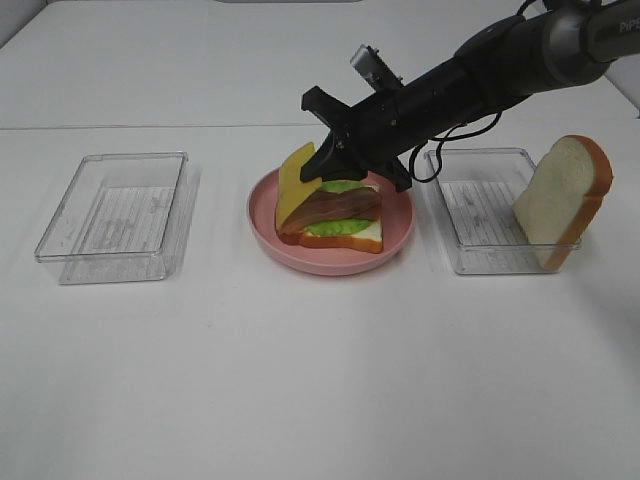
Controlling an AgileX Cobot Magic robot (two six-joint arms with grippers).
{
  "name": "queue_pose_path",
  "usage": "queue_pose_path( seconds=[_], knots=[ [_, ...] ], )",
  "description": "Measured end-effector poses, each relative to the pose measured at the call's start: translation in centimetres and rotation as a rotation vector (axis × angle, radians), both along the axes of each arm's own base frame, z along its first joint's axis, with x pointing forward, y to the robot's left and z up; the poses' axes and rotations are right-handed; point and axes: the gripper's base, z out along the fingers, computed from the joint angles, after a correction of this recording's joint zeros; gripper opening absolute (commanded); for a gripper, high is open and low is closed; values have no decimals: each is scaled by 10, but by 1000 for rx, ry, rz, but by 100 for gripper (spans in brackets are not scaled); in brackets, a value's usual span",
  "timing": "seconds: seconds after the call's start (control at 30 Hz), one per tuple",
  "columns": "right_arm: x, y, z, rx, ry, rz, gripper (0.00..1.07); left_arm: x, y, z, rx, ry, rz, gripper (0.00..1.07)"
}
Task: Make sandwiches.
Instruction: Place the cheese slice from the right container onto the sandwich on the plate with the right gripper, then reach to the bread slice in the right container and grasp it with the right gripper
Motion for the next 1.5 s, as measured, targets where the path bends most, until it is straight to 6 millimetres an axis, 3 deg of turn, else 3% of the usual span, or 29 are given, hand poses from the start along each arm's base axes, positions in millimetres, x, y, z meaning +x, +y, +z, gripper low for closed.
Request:
queue_pose_path(
  seconds=[0.2,0.37,0.77,0.83,0.87,0.9,0.93,0.97,1.0,1.03,1.1,1.13,1.37,1.43,1.5],
  knots=[
    [2,-5,-4,-75,7,-9,0,0,0,0,0,0,0,98],
    [11,-9,4,-171,-27,-16,0,0,0,0,0,0,0,98],
    [9,-17,-1,-291,18,-14,2,0,0,0,0,0,0,98],
    [9,-18,1,-294,12,-16,6,0,0,0,0,0,0,98],
    [9,-18,3,-296,4,-17,24,0,0,0,0,0,0,98],
    [9,-18,3,-296,4,-17,24,0,0,0,0,0,0,98],
    [10,-19,11,-301,-23,-20,44,0,0,0,0,0,0,98],
    [10,-19,17,-299,-36,-22,54,0,0,0,0,0,0,98],
    [10,-19,17,-299,-36,-22,54,0,0,0,0,0,0,98],
    [9,-20,25,-302,-57,-21,74,0,0,0,0,0,0,98],
    [9,-20,27,-303,-61,-17,79,0,0,0,0,0,0,98],
    [7,-21,28,-311,-58,-3,89,0,0,0,0,0,0,98],
    [2,-26,39,-374,-74,60,94,0,0,0,0,0,0,98],
    [-3,-31,69,-406,-142,47,94,0,0,0,0,0,0,98],
    [-4,-33,78,-411,-156,33,94,0,0,0,0,0,0,98]
  ],
)
